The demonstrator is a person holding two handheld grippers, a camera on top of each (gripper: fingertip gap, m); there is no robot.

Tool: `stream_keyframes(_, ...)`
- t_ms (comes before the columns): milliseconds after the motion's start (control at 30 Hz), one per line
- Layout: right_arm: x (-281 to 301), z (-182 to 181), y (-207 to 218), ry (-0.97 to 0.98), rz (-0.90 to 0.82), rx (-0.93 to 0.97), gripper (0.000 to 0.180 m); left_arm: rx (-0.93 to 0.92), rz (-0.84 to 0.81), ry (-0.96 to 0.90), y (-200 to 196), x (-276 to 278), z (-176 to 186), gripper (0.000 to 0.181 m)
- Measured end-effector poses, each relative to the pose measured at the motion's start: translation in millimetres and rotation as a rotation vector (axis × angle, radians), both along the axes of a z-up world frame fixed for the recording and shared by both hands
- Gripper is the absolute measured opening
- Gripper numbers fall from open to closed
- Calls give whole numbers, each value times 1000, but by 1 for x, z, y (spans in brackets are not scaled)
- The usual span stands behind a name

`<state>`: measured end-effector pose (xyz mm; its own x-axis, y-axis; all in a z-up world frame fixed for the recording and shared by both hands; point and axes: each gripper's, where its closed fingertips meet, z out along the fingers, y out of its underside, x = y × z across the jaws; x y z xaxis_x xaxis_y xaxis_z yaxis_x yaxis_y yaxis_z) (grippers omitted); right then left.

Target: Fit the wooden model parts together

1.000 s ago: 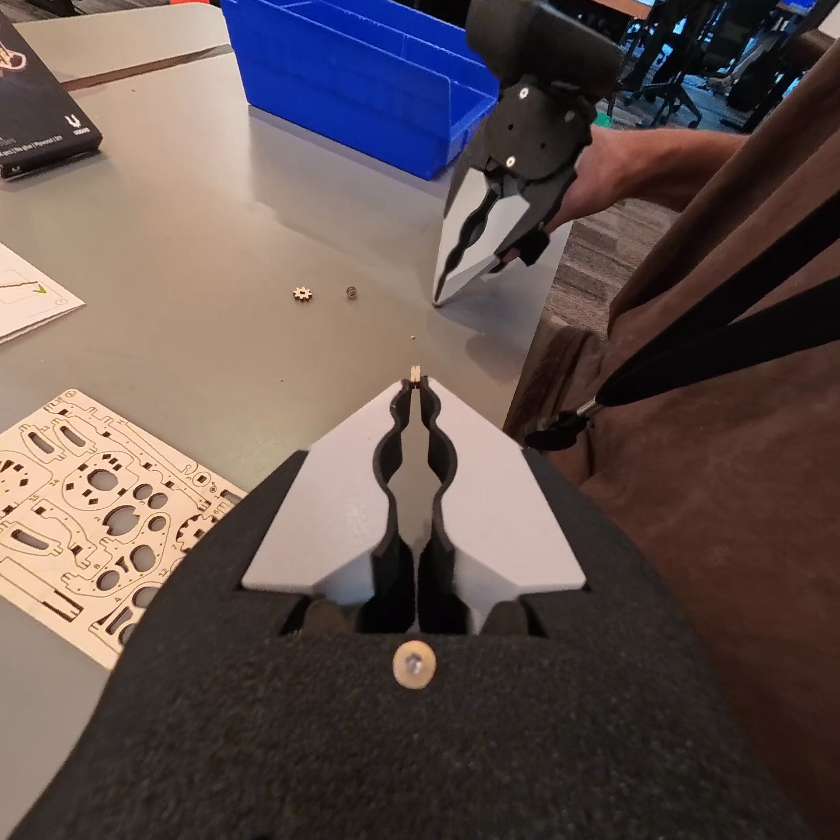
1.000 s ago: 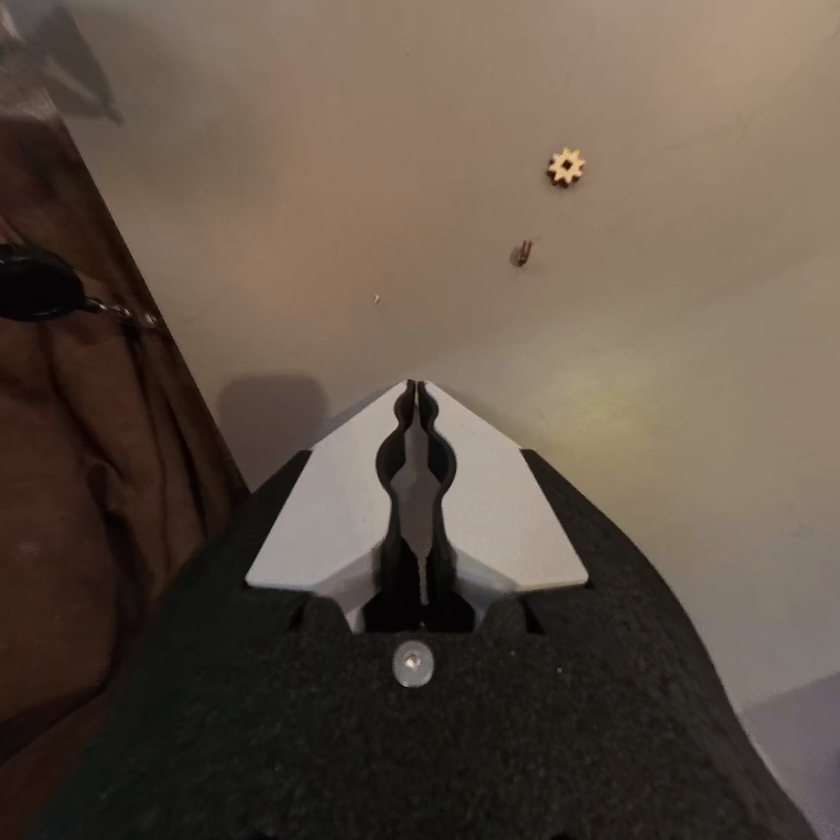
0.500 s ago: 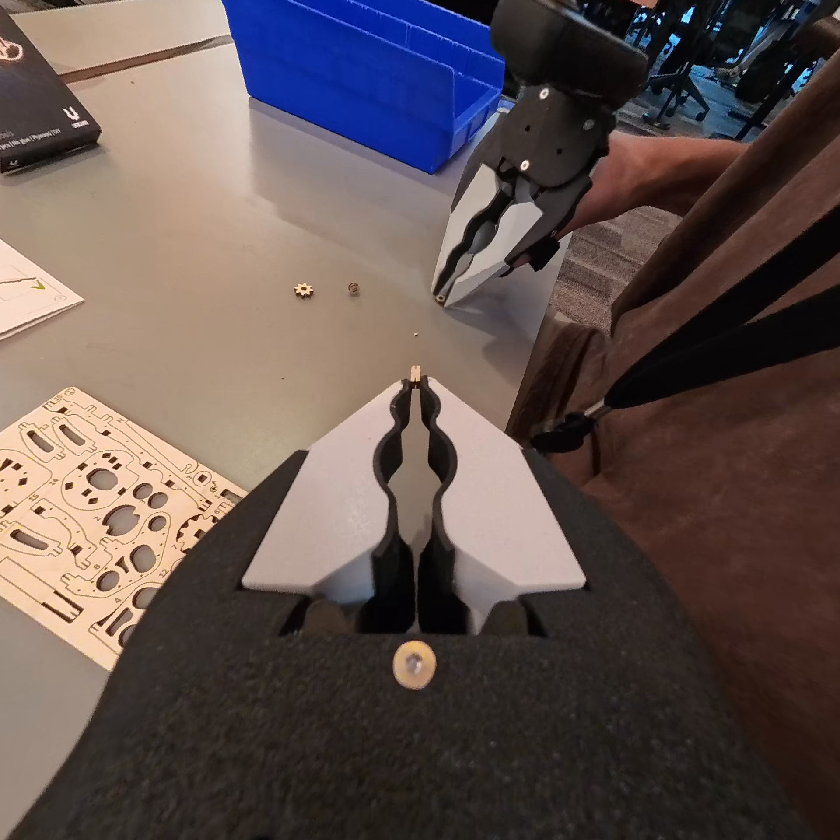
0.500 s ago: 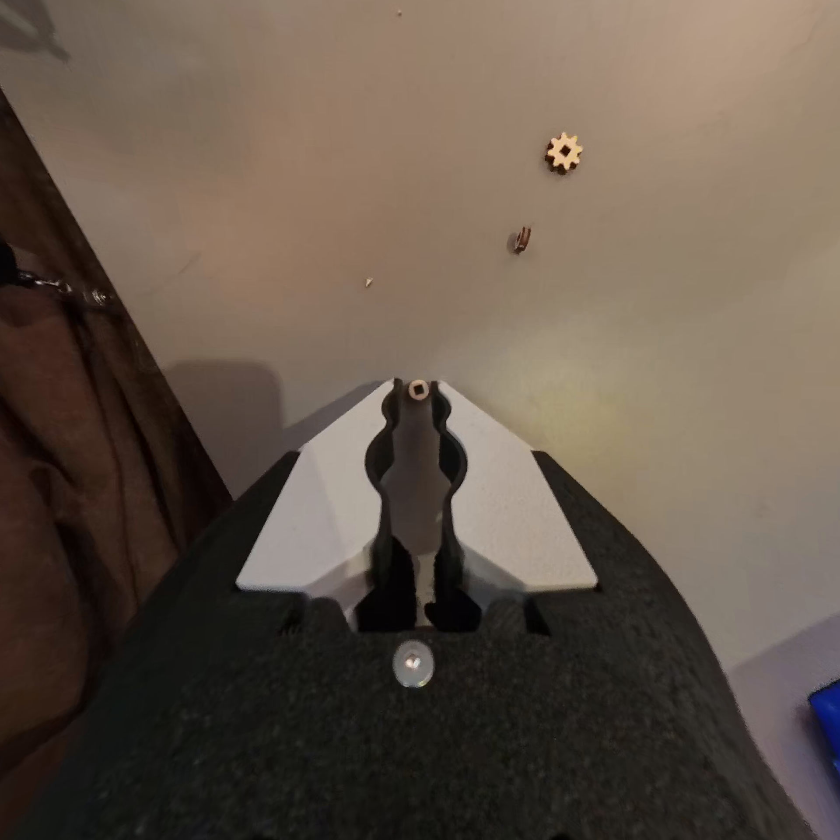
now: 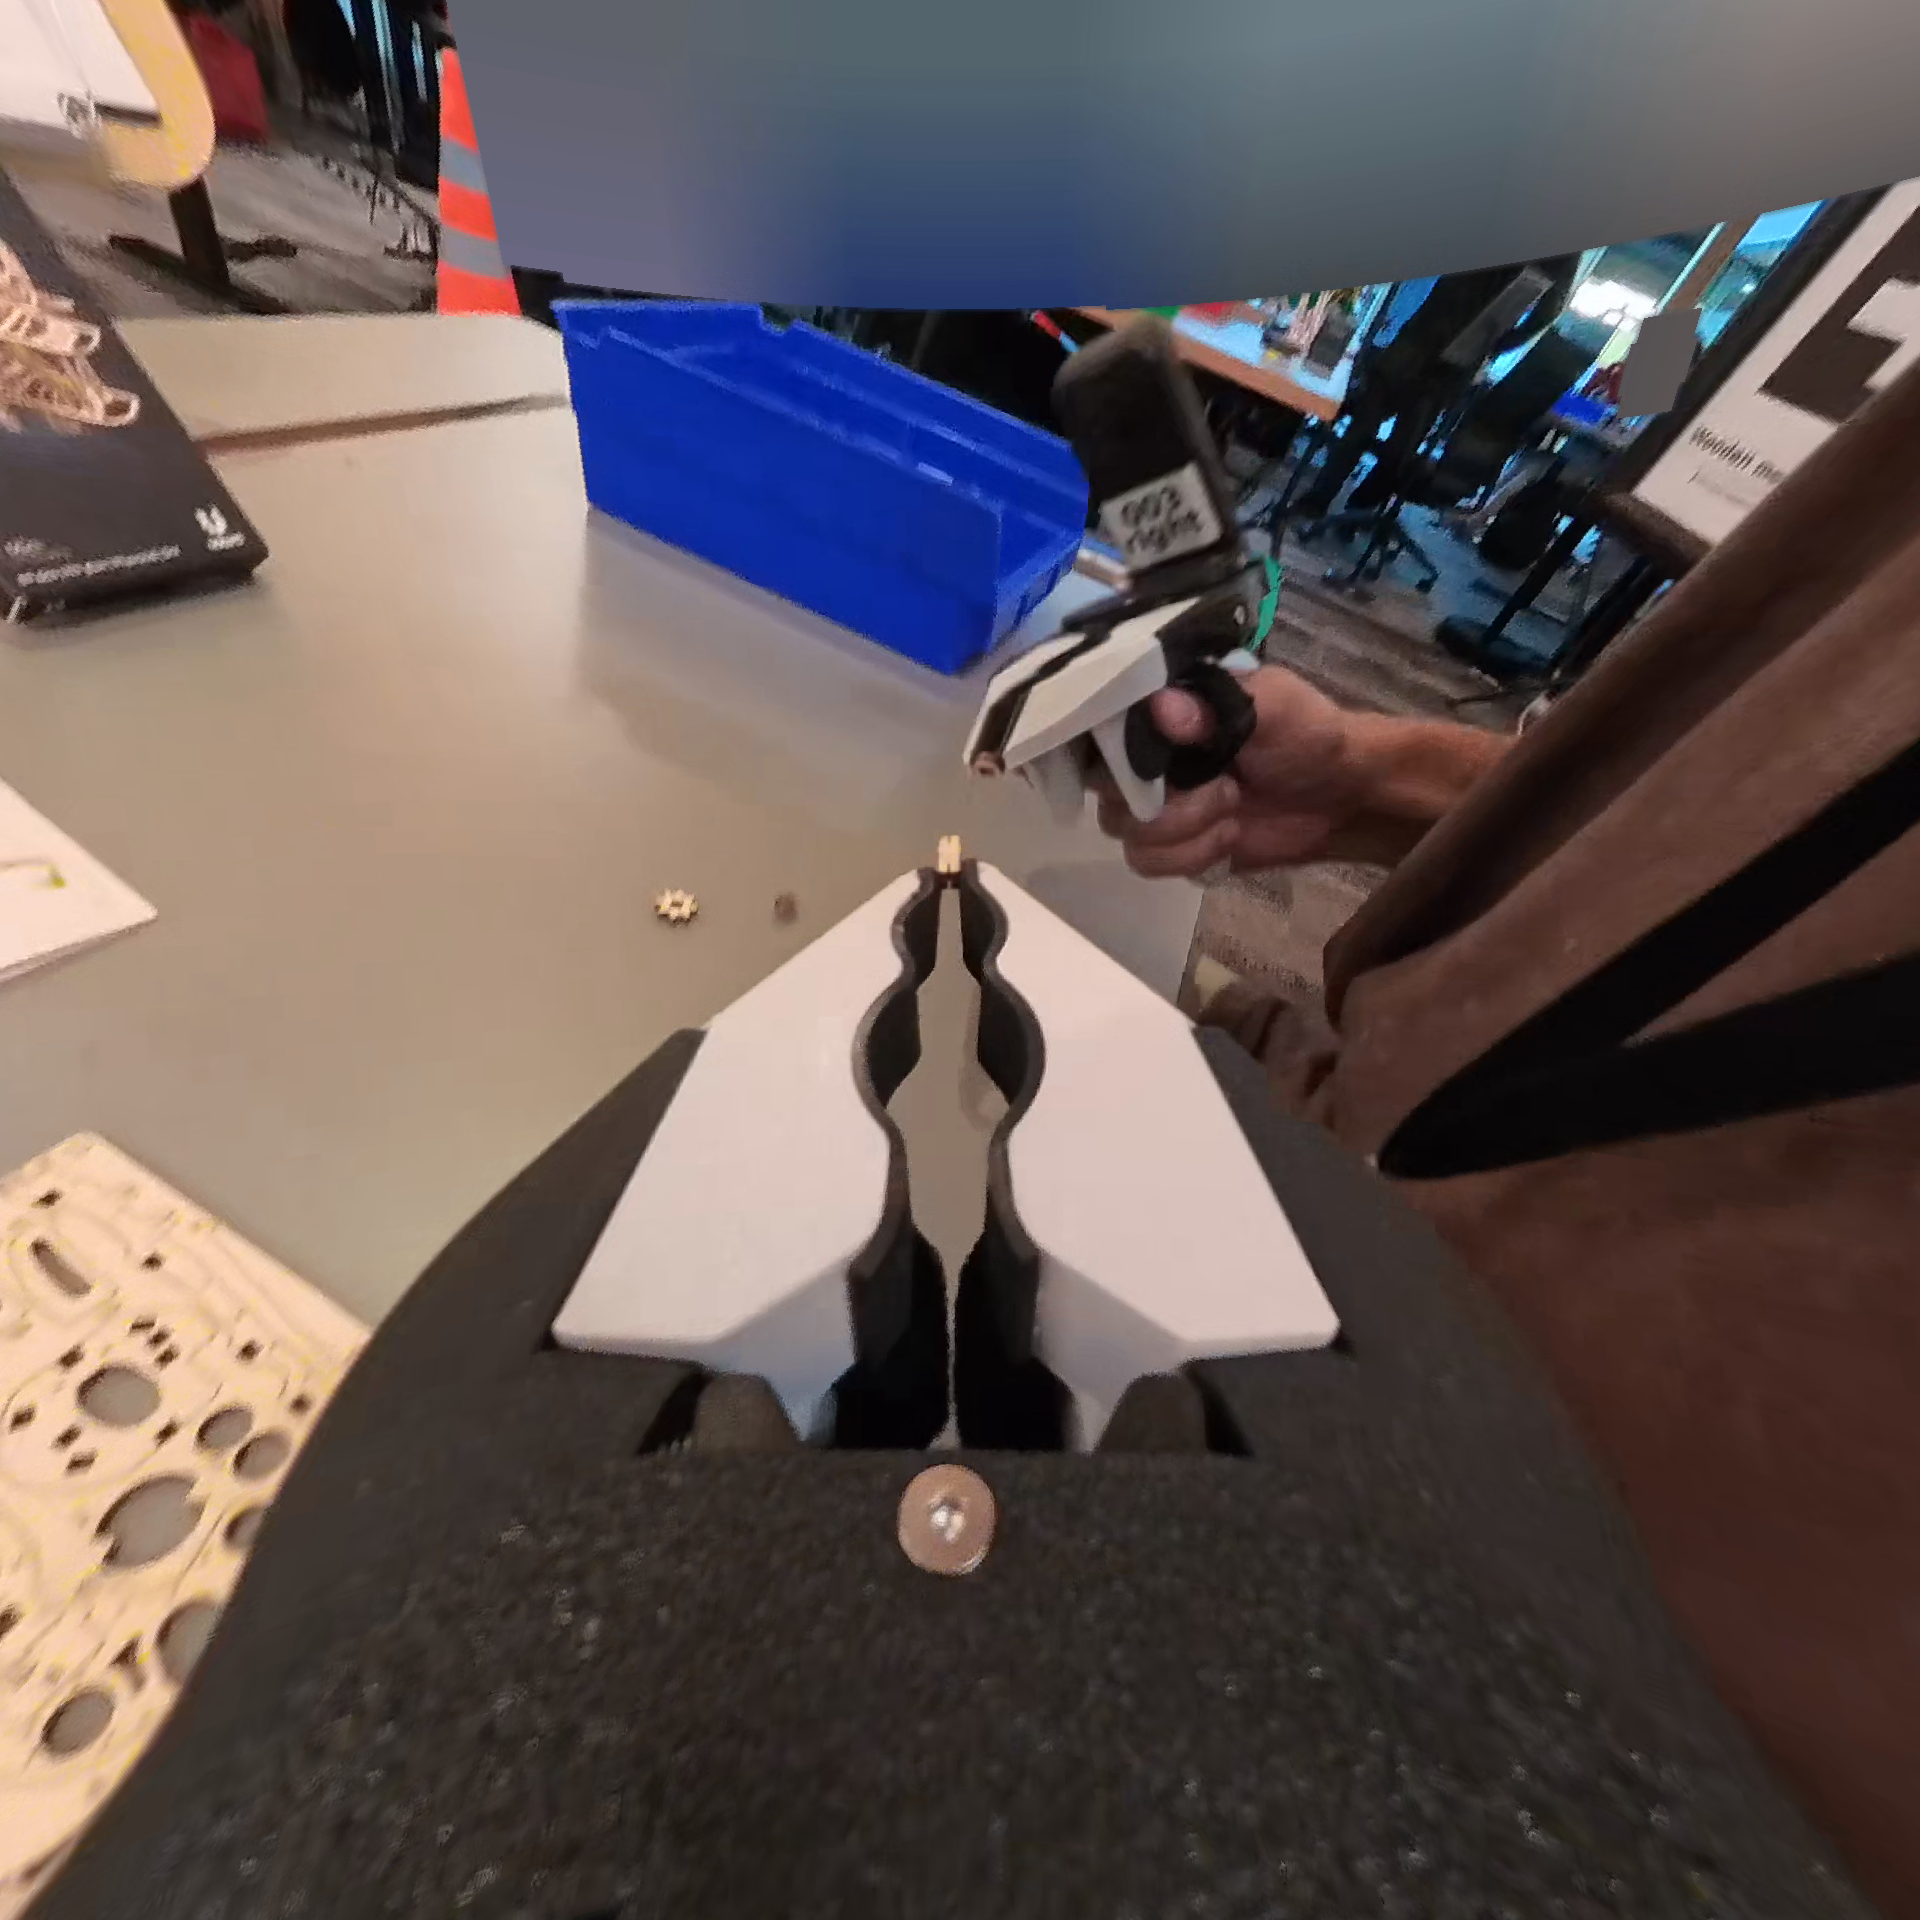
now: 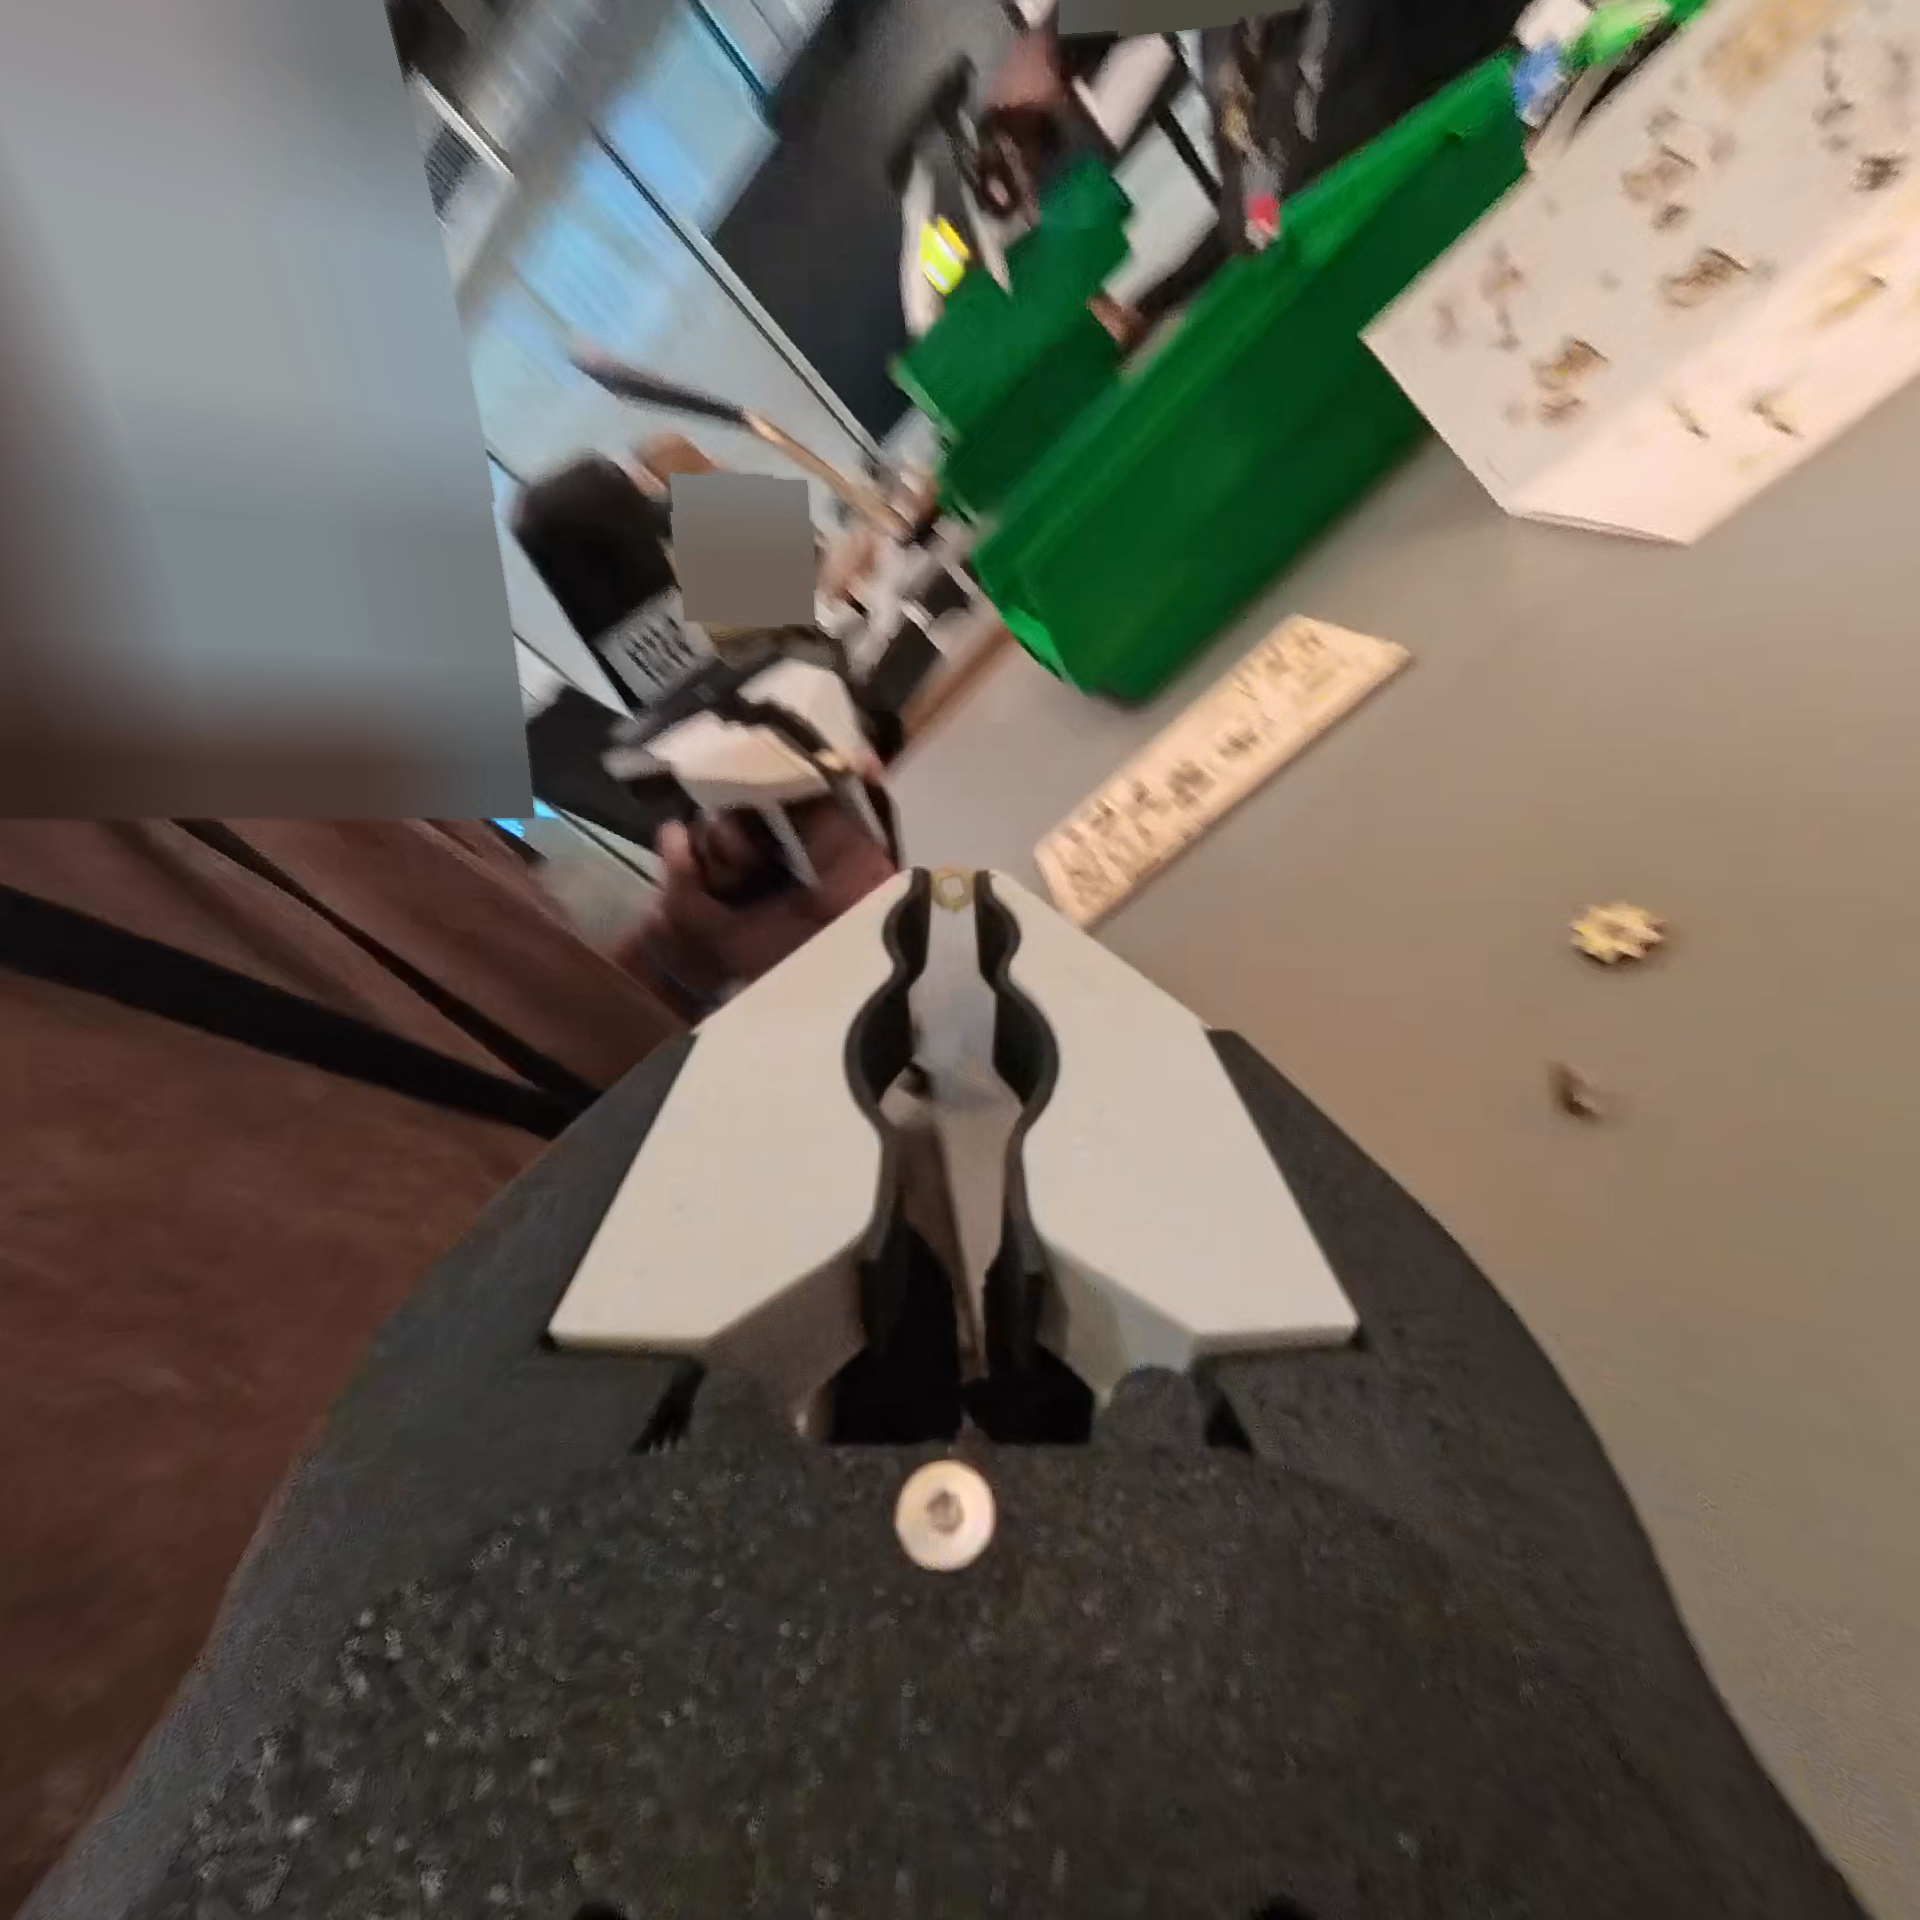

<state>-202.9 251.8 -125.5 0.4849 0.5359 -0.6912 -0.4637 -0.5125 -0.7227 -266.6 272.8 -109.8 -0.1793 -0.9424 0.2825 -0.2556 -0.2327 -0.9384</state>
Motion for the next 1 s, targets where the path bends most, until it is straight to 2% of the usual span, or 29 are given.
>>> stream_keyframes(233,-16,41,10,510,59,46,7,167,-24,-46,-13,25,16,1)
stream_keyframes(367,-20,43,8,633,91,10,7,208,-13,-58,-13,30,22,1)
stream_keyframes(900,-29,42,6,685,118,-19,7,207,-33,-57,-21,30,23,1)
stream_keyframes(1000,-30,39,6,614,105,-3,8,209,-42,-40,-21,29,21,1)
